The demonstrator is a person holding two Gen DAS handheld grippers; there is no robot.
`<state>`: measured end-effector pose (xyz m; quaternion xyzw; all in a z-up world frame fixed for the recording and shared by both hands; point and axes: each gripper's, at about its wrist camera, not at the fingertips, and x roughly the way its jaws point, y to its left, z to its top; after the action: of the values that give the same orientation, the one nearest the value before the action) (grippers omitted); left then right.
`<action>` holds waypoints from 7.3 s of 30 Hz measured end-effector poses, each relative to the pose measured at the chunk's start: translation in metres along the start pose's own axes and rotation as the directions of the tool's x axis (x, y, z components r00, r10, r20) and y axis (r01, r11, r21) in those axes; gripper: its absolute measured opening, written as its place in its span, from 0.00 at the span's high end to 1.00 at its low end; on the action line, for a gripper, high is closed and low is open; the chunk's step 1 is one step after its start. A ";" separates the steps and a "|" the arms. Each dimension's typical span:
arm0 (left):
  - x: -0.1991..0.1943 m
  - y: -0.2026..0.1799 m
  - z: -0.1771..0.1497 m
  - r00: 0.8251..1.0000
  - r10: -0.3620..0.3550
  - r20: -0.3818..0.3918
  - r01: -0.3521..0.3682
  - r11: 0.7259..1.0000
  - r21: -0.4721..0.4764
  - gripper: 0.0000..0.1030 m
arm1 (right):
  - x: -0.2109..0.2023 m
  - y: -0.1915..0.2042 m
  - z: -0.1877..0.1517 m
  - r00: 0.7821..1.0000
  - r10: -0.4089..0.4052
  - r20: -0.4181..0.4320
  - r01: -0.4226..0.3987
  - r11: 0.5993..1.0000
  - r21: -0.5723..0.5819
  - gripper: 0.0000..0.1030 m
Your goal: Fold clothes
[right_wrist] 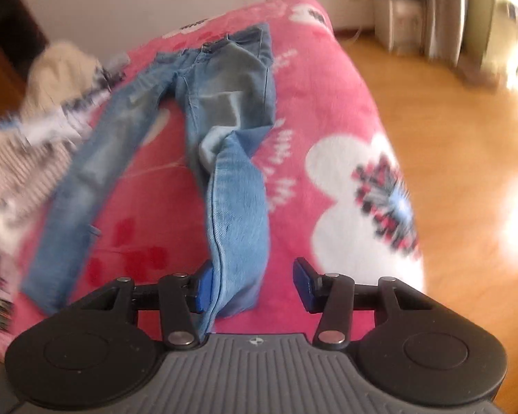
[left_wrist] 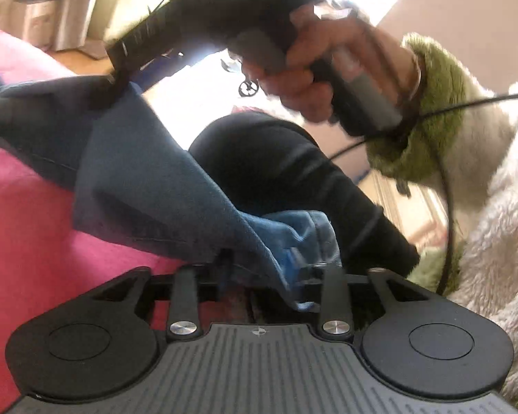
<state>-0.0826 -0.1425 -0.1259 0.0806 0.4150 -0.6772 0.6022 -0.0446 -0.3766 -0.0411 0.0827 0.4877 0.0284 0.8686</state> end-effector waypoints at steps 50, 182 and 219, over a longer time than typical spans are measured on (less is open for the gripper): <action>-0.074 0.148 -0.004 0.870 0.470 0.150 -0.235 0.663 -0.711 1.00 | 0.029 -0.028 -0.040 0.890 0.418 -0.181 -0.338 0.872 0.353 0.93; -0.048 0.175 -0.052 0.891 0.454 0.012 -0.316 0.639 -0.701 0.65 | 0.120 -0.087 0.050 0.914 0.405 -0.022 -0.359 0.833 0.421 0.52; -0.047 0.173 -0.059 0.889 0.458 0.007 -0.331 0.653 -0.681 0.64 | 0.078 -0.074 0.018 0.929 0.361 0.078 -0.369 0.901 0.227 0.87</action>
<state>0.0599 -0.0563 -0.2153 -0.1106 0.5441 -0.3414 0.7584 0.0096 -0.4411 -0.1102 0.2763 0.4484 0.1306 0.8399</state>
